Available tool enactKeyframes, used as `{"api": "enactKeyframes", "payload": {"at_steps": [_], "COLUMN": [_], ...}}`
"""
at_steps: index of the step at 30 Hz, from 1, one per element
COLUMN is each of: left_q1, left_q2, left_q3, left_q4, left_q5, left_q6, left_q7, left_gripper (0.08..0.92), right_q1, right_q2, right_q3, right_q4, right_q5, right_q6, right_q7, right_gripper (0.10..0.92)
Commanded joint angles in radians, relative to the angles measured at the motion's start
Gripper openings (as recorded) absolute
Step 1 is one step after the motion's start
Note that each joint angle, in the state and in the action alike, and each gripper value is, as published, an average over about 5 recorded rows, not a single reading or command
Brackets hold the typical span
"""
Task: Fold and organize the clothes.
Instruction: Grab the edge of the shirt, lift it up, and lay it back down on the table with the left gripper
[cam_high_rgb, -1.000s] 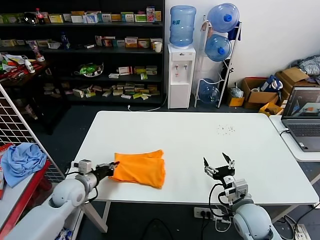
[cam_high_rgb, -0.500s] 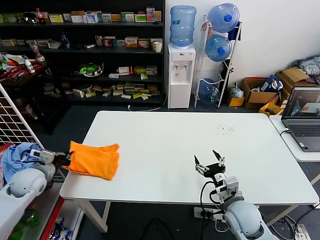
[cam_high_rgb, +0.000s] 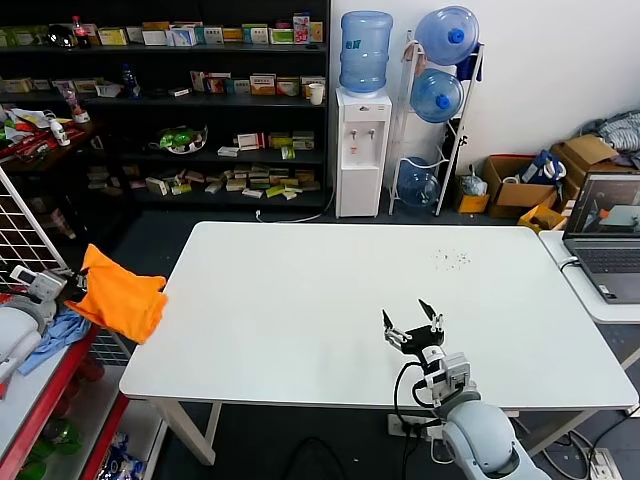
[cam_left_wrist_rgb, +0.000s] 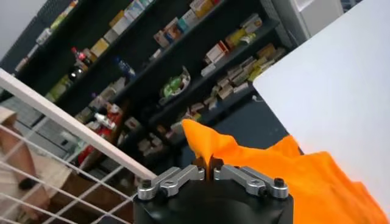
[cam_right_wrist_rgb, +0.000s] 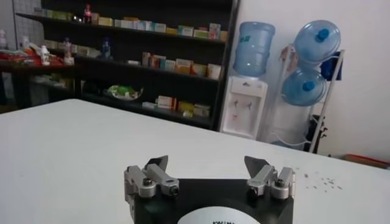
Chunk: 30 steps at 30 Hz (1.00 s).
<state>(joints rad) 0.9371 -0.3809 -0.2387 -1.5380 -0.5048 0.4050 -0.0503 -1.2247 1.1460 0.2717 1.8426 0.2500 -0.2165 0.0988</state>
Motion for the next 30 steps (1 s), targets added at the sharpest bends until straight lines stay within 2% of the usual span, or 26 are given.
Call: {"api": "enactKeyframes", "payload": {"at_steps": [1,4,7,13,18,25,30], "left_q1": [-0.036,-0.042,-0.036,0.000,0.027,0.035,0.038], "left_q2": [0.112,0.122,0.100,-0.024,-0.117,-0.192,-0.288], "left_q3": [0.035,0.045,0.052,0.059,0.074,0.093,0.124], "left_q4": [-0.041,-0.038,-0.046,-0.089,-0.190,-0.372,-0.411], "left_q5": [0.046,0.033,0.015,0.013,-0.032,-0.296,-0.398], "left_q6": [0.003,0.004,0.011,0.016,0.056,0.152,0.180], "left_q7": [0.013,0.021,0.017,-0.022,-0.069,-0.211,-0.294], "left_gripper": [0.130,0.130,0.130,0.130,0.130,0.130,0.130], "right_q1": [0.002,-0.001,-0.005,-0.021,-0.034,-0.052,-0.057], "right_q2": [0.016,0.020,0.026,0.033,0.034,0.031,0.019], "right_q3": [-0.005,0.000,0.004,0.005,0.010,0.028,0.036], "right_q4": [-0.011,-0.015,-0.020,-0.018,-0.016,-0.020,-0.025], "right_q5": [-0.007,-0.009,-0.014,-0.030,-0.040,-0.046,-0.049], "right_q6": [0.010,0.014,0.017,0.017,0.014,0.020,0.026], "right_q7": [-0.004,-0.005,-0.005,-0.003,-0.002,-0.009,-0.020], "right_gripper": [0.823,0.823,0.823,0.823,0.823,0.823,0.823]}}
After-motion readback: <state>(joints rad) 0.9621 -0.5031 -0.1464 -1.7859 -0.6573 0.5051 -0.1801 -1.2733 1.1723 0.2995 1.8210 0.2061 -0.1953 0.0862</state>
